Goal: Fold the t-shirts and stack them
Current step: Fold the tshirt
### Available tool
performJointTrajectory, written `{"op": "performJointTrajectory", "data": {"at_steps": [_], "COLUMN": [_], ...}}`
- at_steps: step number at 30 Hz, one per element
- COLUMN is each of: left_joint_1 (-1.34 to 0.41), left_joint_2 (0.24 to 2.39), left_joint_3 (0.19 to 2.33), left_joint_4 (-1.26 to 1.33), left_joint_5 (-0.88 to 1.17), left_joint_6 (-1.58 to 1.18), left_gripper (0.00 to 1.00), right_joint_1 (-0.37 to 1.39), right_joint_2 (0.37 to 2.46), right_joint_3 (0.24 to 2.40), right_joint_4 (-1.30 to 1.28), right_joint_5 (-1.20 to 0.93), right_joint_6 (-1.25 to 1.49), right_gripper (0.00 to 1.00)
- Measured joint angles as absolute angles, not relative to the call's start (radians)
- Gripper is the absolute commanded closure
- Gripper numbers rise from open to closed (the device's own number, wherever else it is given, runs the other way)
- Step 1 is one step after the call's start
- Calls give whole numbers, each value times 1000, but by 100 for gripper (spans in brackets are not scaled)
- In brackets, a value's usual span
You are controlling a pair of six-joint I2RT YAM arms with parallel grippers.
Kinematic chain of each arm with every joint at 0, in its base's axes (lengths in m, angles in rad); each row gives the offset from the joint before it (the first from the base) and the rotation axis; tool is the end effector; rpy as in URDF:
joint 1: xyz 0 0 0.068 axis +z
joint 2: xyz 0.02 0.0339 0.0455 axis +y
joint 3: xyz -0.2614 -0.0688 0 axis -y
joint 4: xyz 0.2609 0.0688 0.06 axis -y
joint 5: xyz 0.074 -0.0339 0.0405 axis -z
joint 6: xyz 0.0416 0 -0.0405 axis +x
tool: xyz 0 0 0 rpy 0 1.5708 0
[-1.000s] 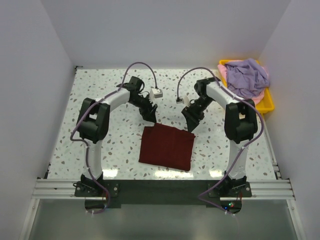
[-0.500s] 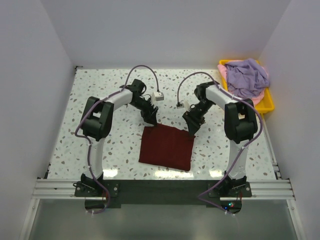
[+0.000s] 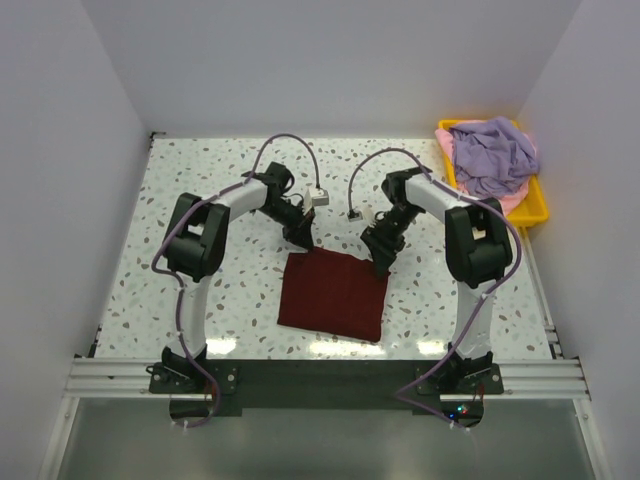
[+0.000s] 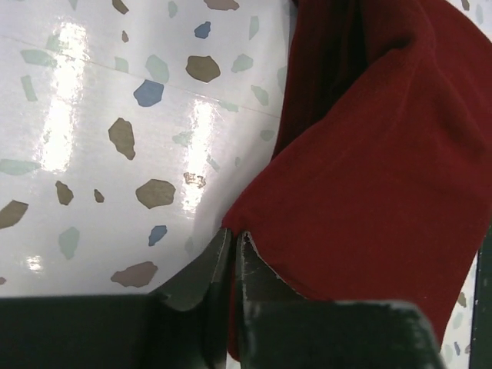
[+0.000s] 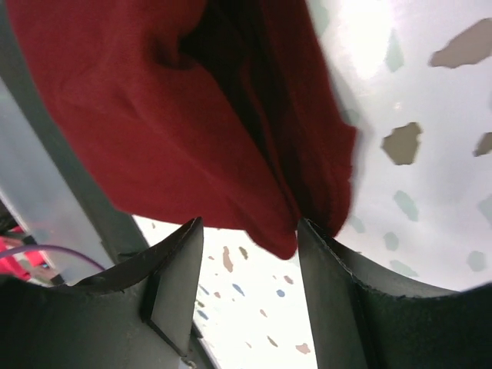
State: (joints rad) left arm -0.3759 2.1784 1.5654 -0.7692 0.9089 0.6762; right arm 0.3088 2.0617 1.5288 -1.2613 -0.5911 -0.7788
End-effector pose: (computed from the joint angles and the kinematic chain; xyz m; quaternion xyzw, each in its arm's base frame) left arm 0.3933 -0.1905 0.1293 0.4849 0.7528 -0.4194 0.1490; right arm 0.3496 0.1359 0.1573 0.4641 -0.8303 -0.3063 0.0363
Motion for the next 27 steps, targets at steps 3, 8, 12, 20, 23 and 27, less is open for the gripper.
{"op": "performJointTrajectory", "data": {"at_steps": [3, 8, 12, 20, 23, 27], "left_joint_1": [-376, -376, -376, -376, -376, -375], "left_joint_2": [2170, 2083, 2013, 1995, 1995, 1995], "left_joint_3": [1561, 1507, 1483, 1478, 1478, 1478], "left_joint_4": [-776, -773, -773, -775, -775, -775], "left_joint_5": [909, 897, 885, 870, 863, 860], "left_joint_6": [674, 672, 668, 663, 662, 655], "left_gripper": [100, 100, 100, 100, 100, 100], "right_joint_1": [309, 309, 309, 310, 315, 322], "right_joint_2": [2061, 2051, 2033, 2031, 2031, 2031], "right_joint_3": [1525, 1522, 1517, 1514, 1509, 1501], "right_joint_4": [-1230, -1185, -1159, -1160, -1165, -1178], "right_joint_5": [-564, -525, -510, -515, -515, -515], "right_joint_6": [-768, -743, -733, -737, -746, -762], "right_gripper": [45, 45, 45, 50, 53, 54]}}
